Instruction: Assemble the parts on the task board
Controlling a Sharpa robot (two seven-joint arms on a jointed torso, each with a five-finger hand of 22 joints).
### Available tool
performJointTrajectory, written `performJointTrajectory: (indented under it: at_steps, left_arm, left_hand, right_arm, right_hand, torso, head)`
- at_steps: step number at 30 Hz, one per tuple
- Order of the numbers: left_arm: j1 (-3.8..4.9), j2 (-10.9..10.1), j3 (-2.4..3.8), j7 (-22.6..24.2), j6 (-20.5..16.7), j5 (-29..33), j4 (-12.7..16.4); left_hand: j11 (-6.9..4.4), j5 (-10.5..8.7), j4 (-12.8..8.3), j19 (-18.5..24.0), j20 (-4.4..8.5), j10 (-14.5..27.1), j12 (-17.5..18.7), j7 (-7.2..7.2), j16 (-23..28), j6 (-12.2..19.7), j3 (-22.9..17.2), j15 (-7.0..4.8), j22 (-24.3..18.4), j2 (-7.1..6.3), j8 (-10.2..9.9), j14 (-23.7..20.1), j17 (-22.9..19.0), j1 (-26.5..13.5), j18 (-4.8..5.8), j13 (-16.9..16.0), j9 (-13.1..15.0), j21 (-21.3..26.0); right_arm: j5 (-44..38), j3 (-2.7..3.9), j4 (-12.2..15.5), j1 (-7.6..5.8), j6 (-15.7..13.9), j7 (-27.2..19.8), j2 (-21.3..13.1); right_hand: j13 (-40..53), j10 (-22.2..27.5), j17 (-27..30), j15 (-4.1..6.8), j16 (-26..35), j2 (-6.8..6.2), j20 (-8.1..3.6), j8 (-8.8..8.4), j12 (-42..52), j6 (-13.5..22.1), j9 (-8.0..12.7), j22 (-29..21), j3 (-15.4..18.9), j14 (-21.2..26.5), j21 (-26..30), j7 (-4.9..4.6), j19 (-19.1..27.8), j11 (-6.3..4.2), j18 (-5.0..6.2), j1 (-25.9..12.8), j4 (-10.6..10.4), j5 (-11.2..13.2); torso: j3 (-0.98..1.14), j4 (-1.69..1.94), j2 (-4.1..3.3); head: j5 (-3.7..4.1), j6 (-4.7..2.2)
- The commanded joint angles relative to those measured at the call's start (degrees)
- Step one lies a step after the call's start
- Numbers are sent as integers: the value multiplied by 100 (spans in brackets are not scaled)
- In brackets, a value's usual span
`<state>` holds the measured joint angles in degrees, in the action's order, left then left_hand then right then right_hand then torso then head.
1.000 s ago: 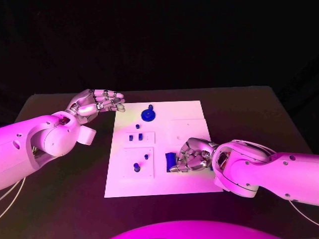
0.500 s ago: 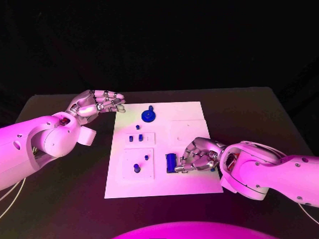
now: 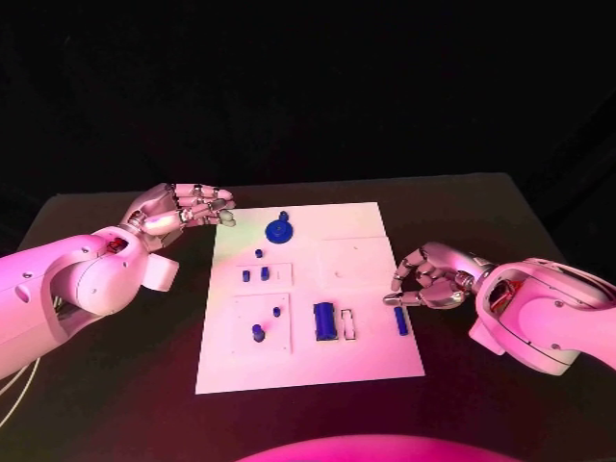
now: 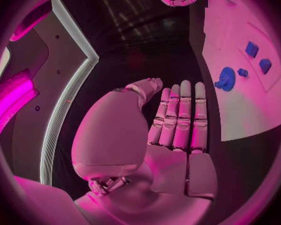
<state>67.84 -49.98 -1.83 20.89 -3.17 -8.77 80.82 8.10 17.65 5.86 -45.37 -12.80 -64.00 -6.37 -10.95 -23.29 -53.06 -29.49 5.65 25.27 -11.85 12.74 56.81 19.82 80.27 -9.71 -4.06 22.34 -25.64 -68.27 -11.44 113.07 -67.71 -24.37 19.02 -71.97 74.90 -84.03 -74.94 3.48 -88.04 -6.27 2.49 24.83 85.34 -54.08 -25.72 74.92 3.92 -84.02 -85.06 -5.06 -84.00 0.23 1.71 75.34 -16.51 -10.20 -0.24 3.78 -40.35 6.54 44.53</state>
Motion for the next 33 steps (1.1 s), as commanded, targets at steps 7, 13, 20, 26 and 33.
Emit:
performJointTrajectory:
  at_steps: [7, 13, 20, 26, 33]
  left_arm:
    - [-43, -4, -3, 50, 66, 87, 49]
    - [-60, -9, -3, 51, 63, 88, 56]
    - [-68, -10, -3, 50, 74, 86, 58]
    - [-70, -16, -3, 48, 81, 84, 63]
    - [-72, -24, -3, 41, 87, 75, 66]
  left_hand:
    - [29, 5, 32, -6, -23, -10, 34, -32, 35, 12, 10, 40, -9, -12, -20, 8, 10, -51, -55, -9, 7, 36]
    - [29, 5, 32, -6, -23, -10, 34, -32, 35, 12, 10, 40, -9, -12, -20, 8, 10, -51, -55, -9, 7, 36]
    - [26, 6, 37, -12, -25, -14, 36, -28, 45, 11, 14, 39, -18, -15, -21, 10, 21, -55, -57, -11, 8, 49]
    - [25, 7, 35, -14, -25, -15, 37, -26, 48, 10, 12, 38, -21, -14, -21, 10, 25, -51, -57, -12, 9, 53]
    - [24, 8, 34, -16, -25, -15, 38, -26, 52, 10, 12, 38, -25, -14, -21, 10, 29, -48, -58, -12, 9, 58]
  right_arm:
    - [-1312, -44, 38, 108, 462, 604, -232]
    - [-1507, -55, 46, 249, 482, 825, -231]
    - [-1565, -63, 6, 372, 473, 938, -82]
    - [-1572, -66, -59, 496, 388, 993, 80]
    - [-1561, -66, -150, 558, 373, 1057, 254]
  right_hand:
    - [1028, -250, -866, -31, -1, 11, 38, -13, -92, -98, 5, 1390, -59, -474, -35, 6, -481, 38, -82, 143, -12, -17]
    - [1026, -249, -868, -19, 0, 5, 33, 10, -97, -185, 2, 1393, -43, -474, -46, 27, -483, 22, -84, 114, -26, -13]
    - [1040, -265, -878, 10, -2, 80, 12, 39, -84, -299, 1, 1397, -10, -476, -61, 69, -487, -14, -86, -93, -36, -14]
    - [1042, -266, -878, 12, -2, 81, 10, 43, -83, -307, 0, 1397, -8, -476, -64, 72, -488, -18, -87, -103, -35, -14]
    - [1049, -273, -884, 25, -3, 139, 1, 53, -75, -336, -2, 1397, -30, -477, -63, 89, -488, -32, -87, -113, -29, -20]
  torso:
    - [4, -19, 35]
    - [4, -24, 21]
    - [2, -15, 12]
    - [8, -14, 10]
    - [7, -15, 16]
  head:
    - [76, 3]
    - [84, -17]
    - [86, 9]
    - [85, 39]
    - [73, 68]
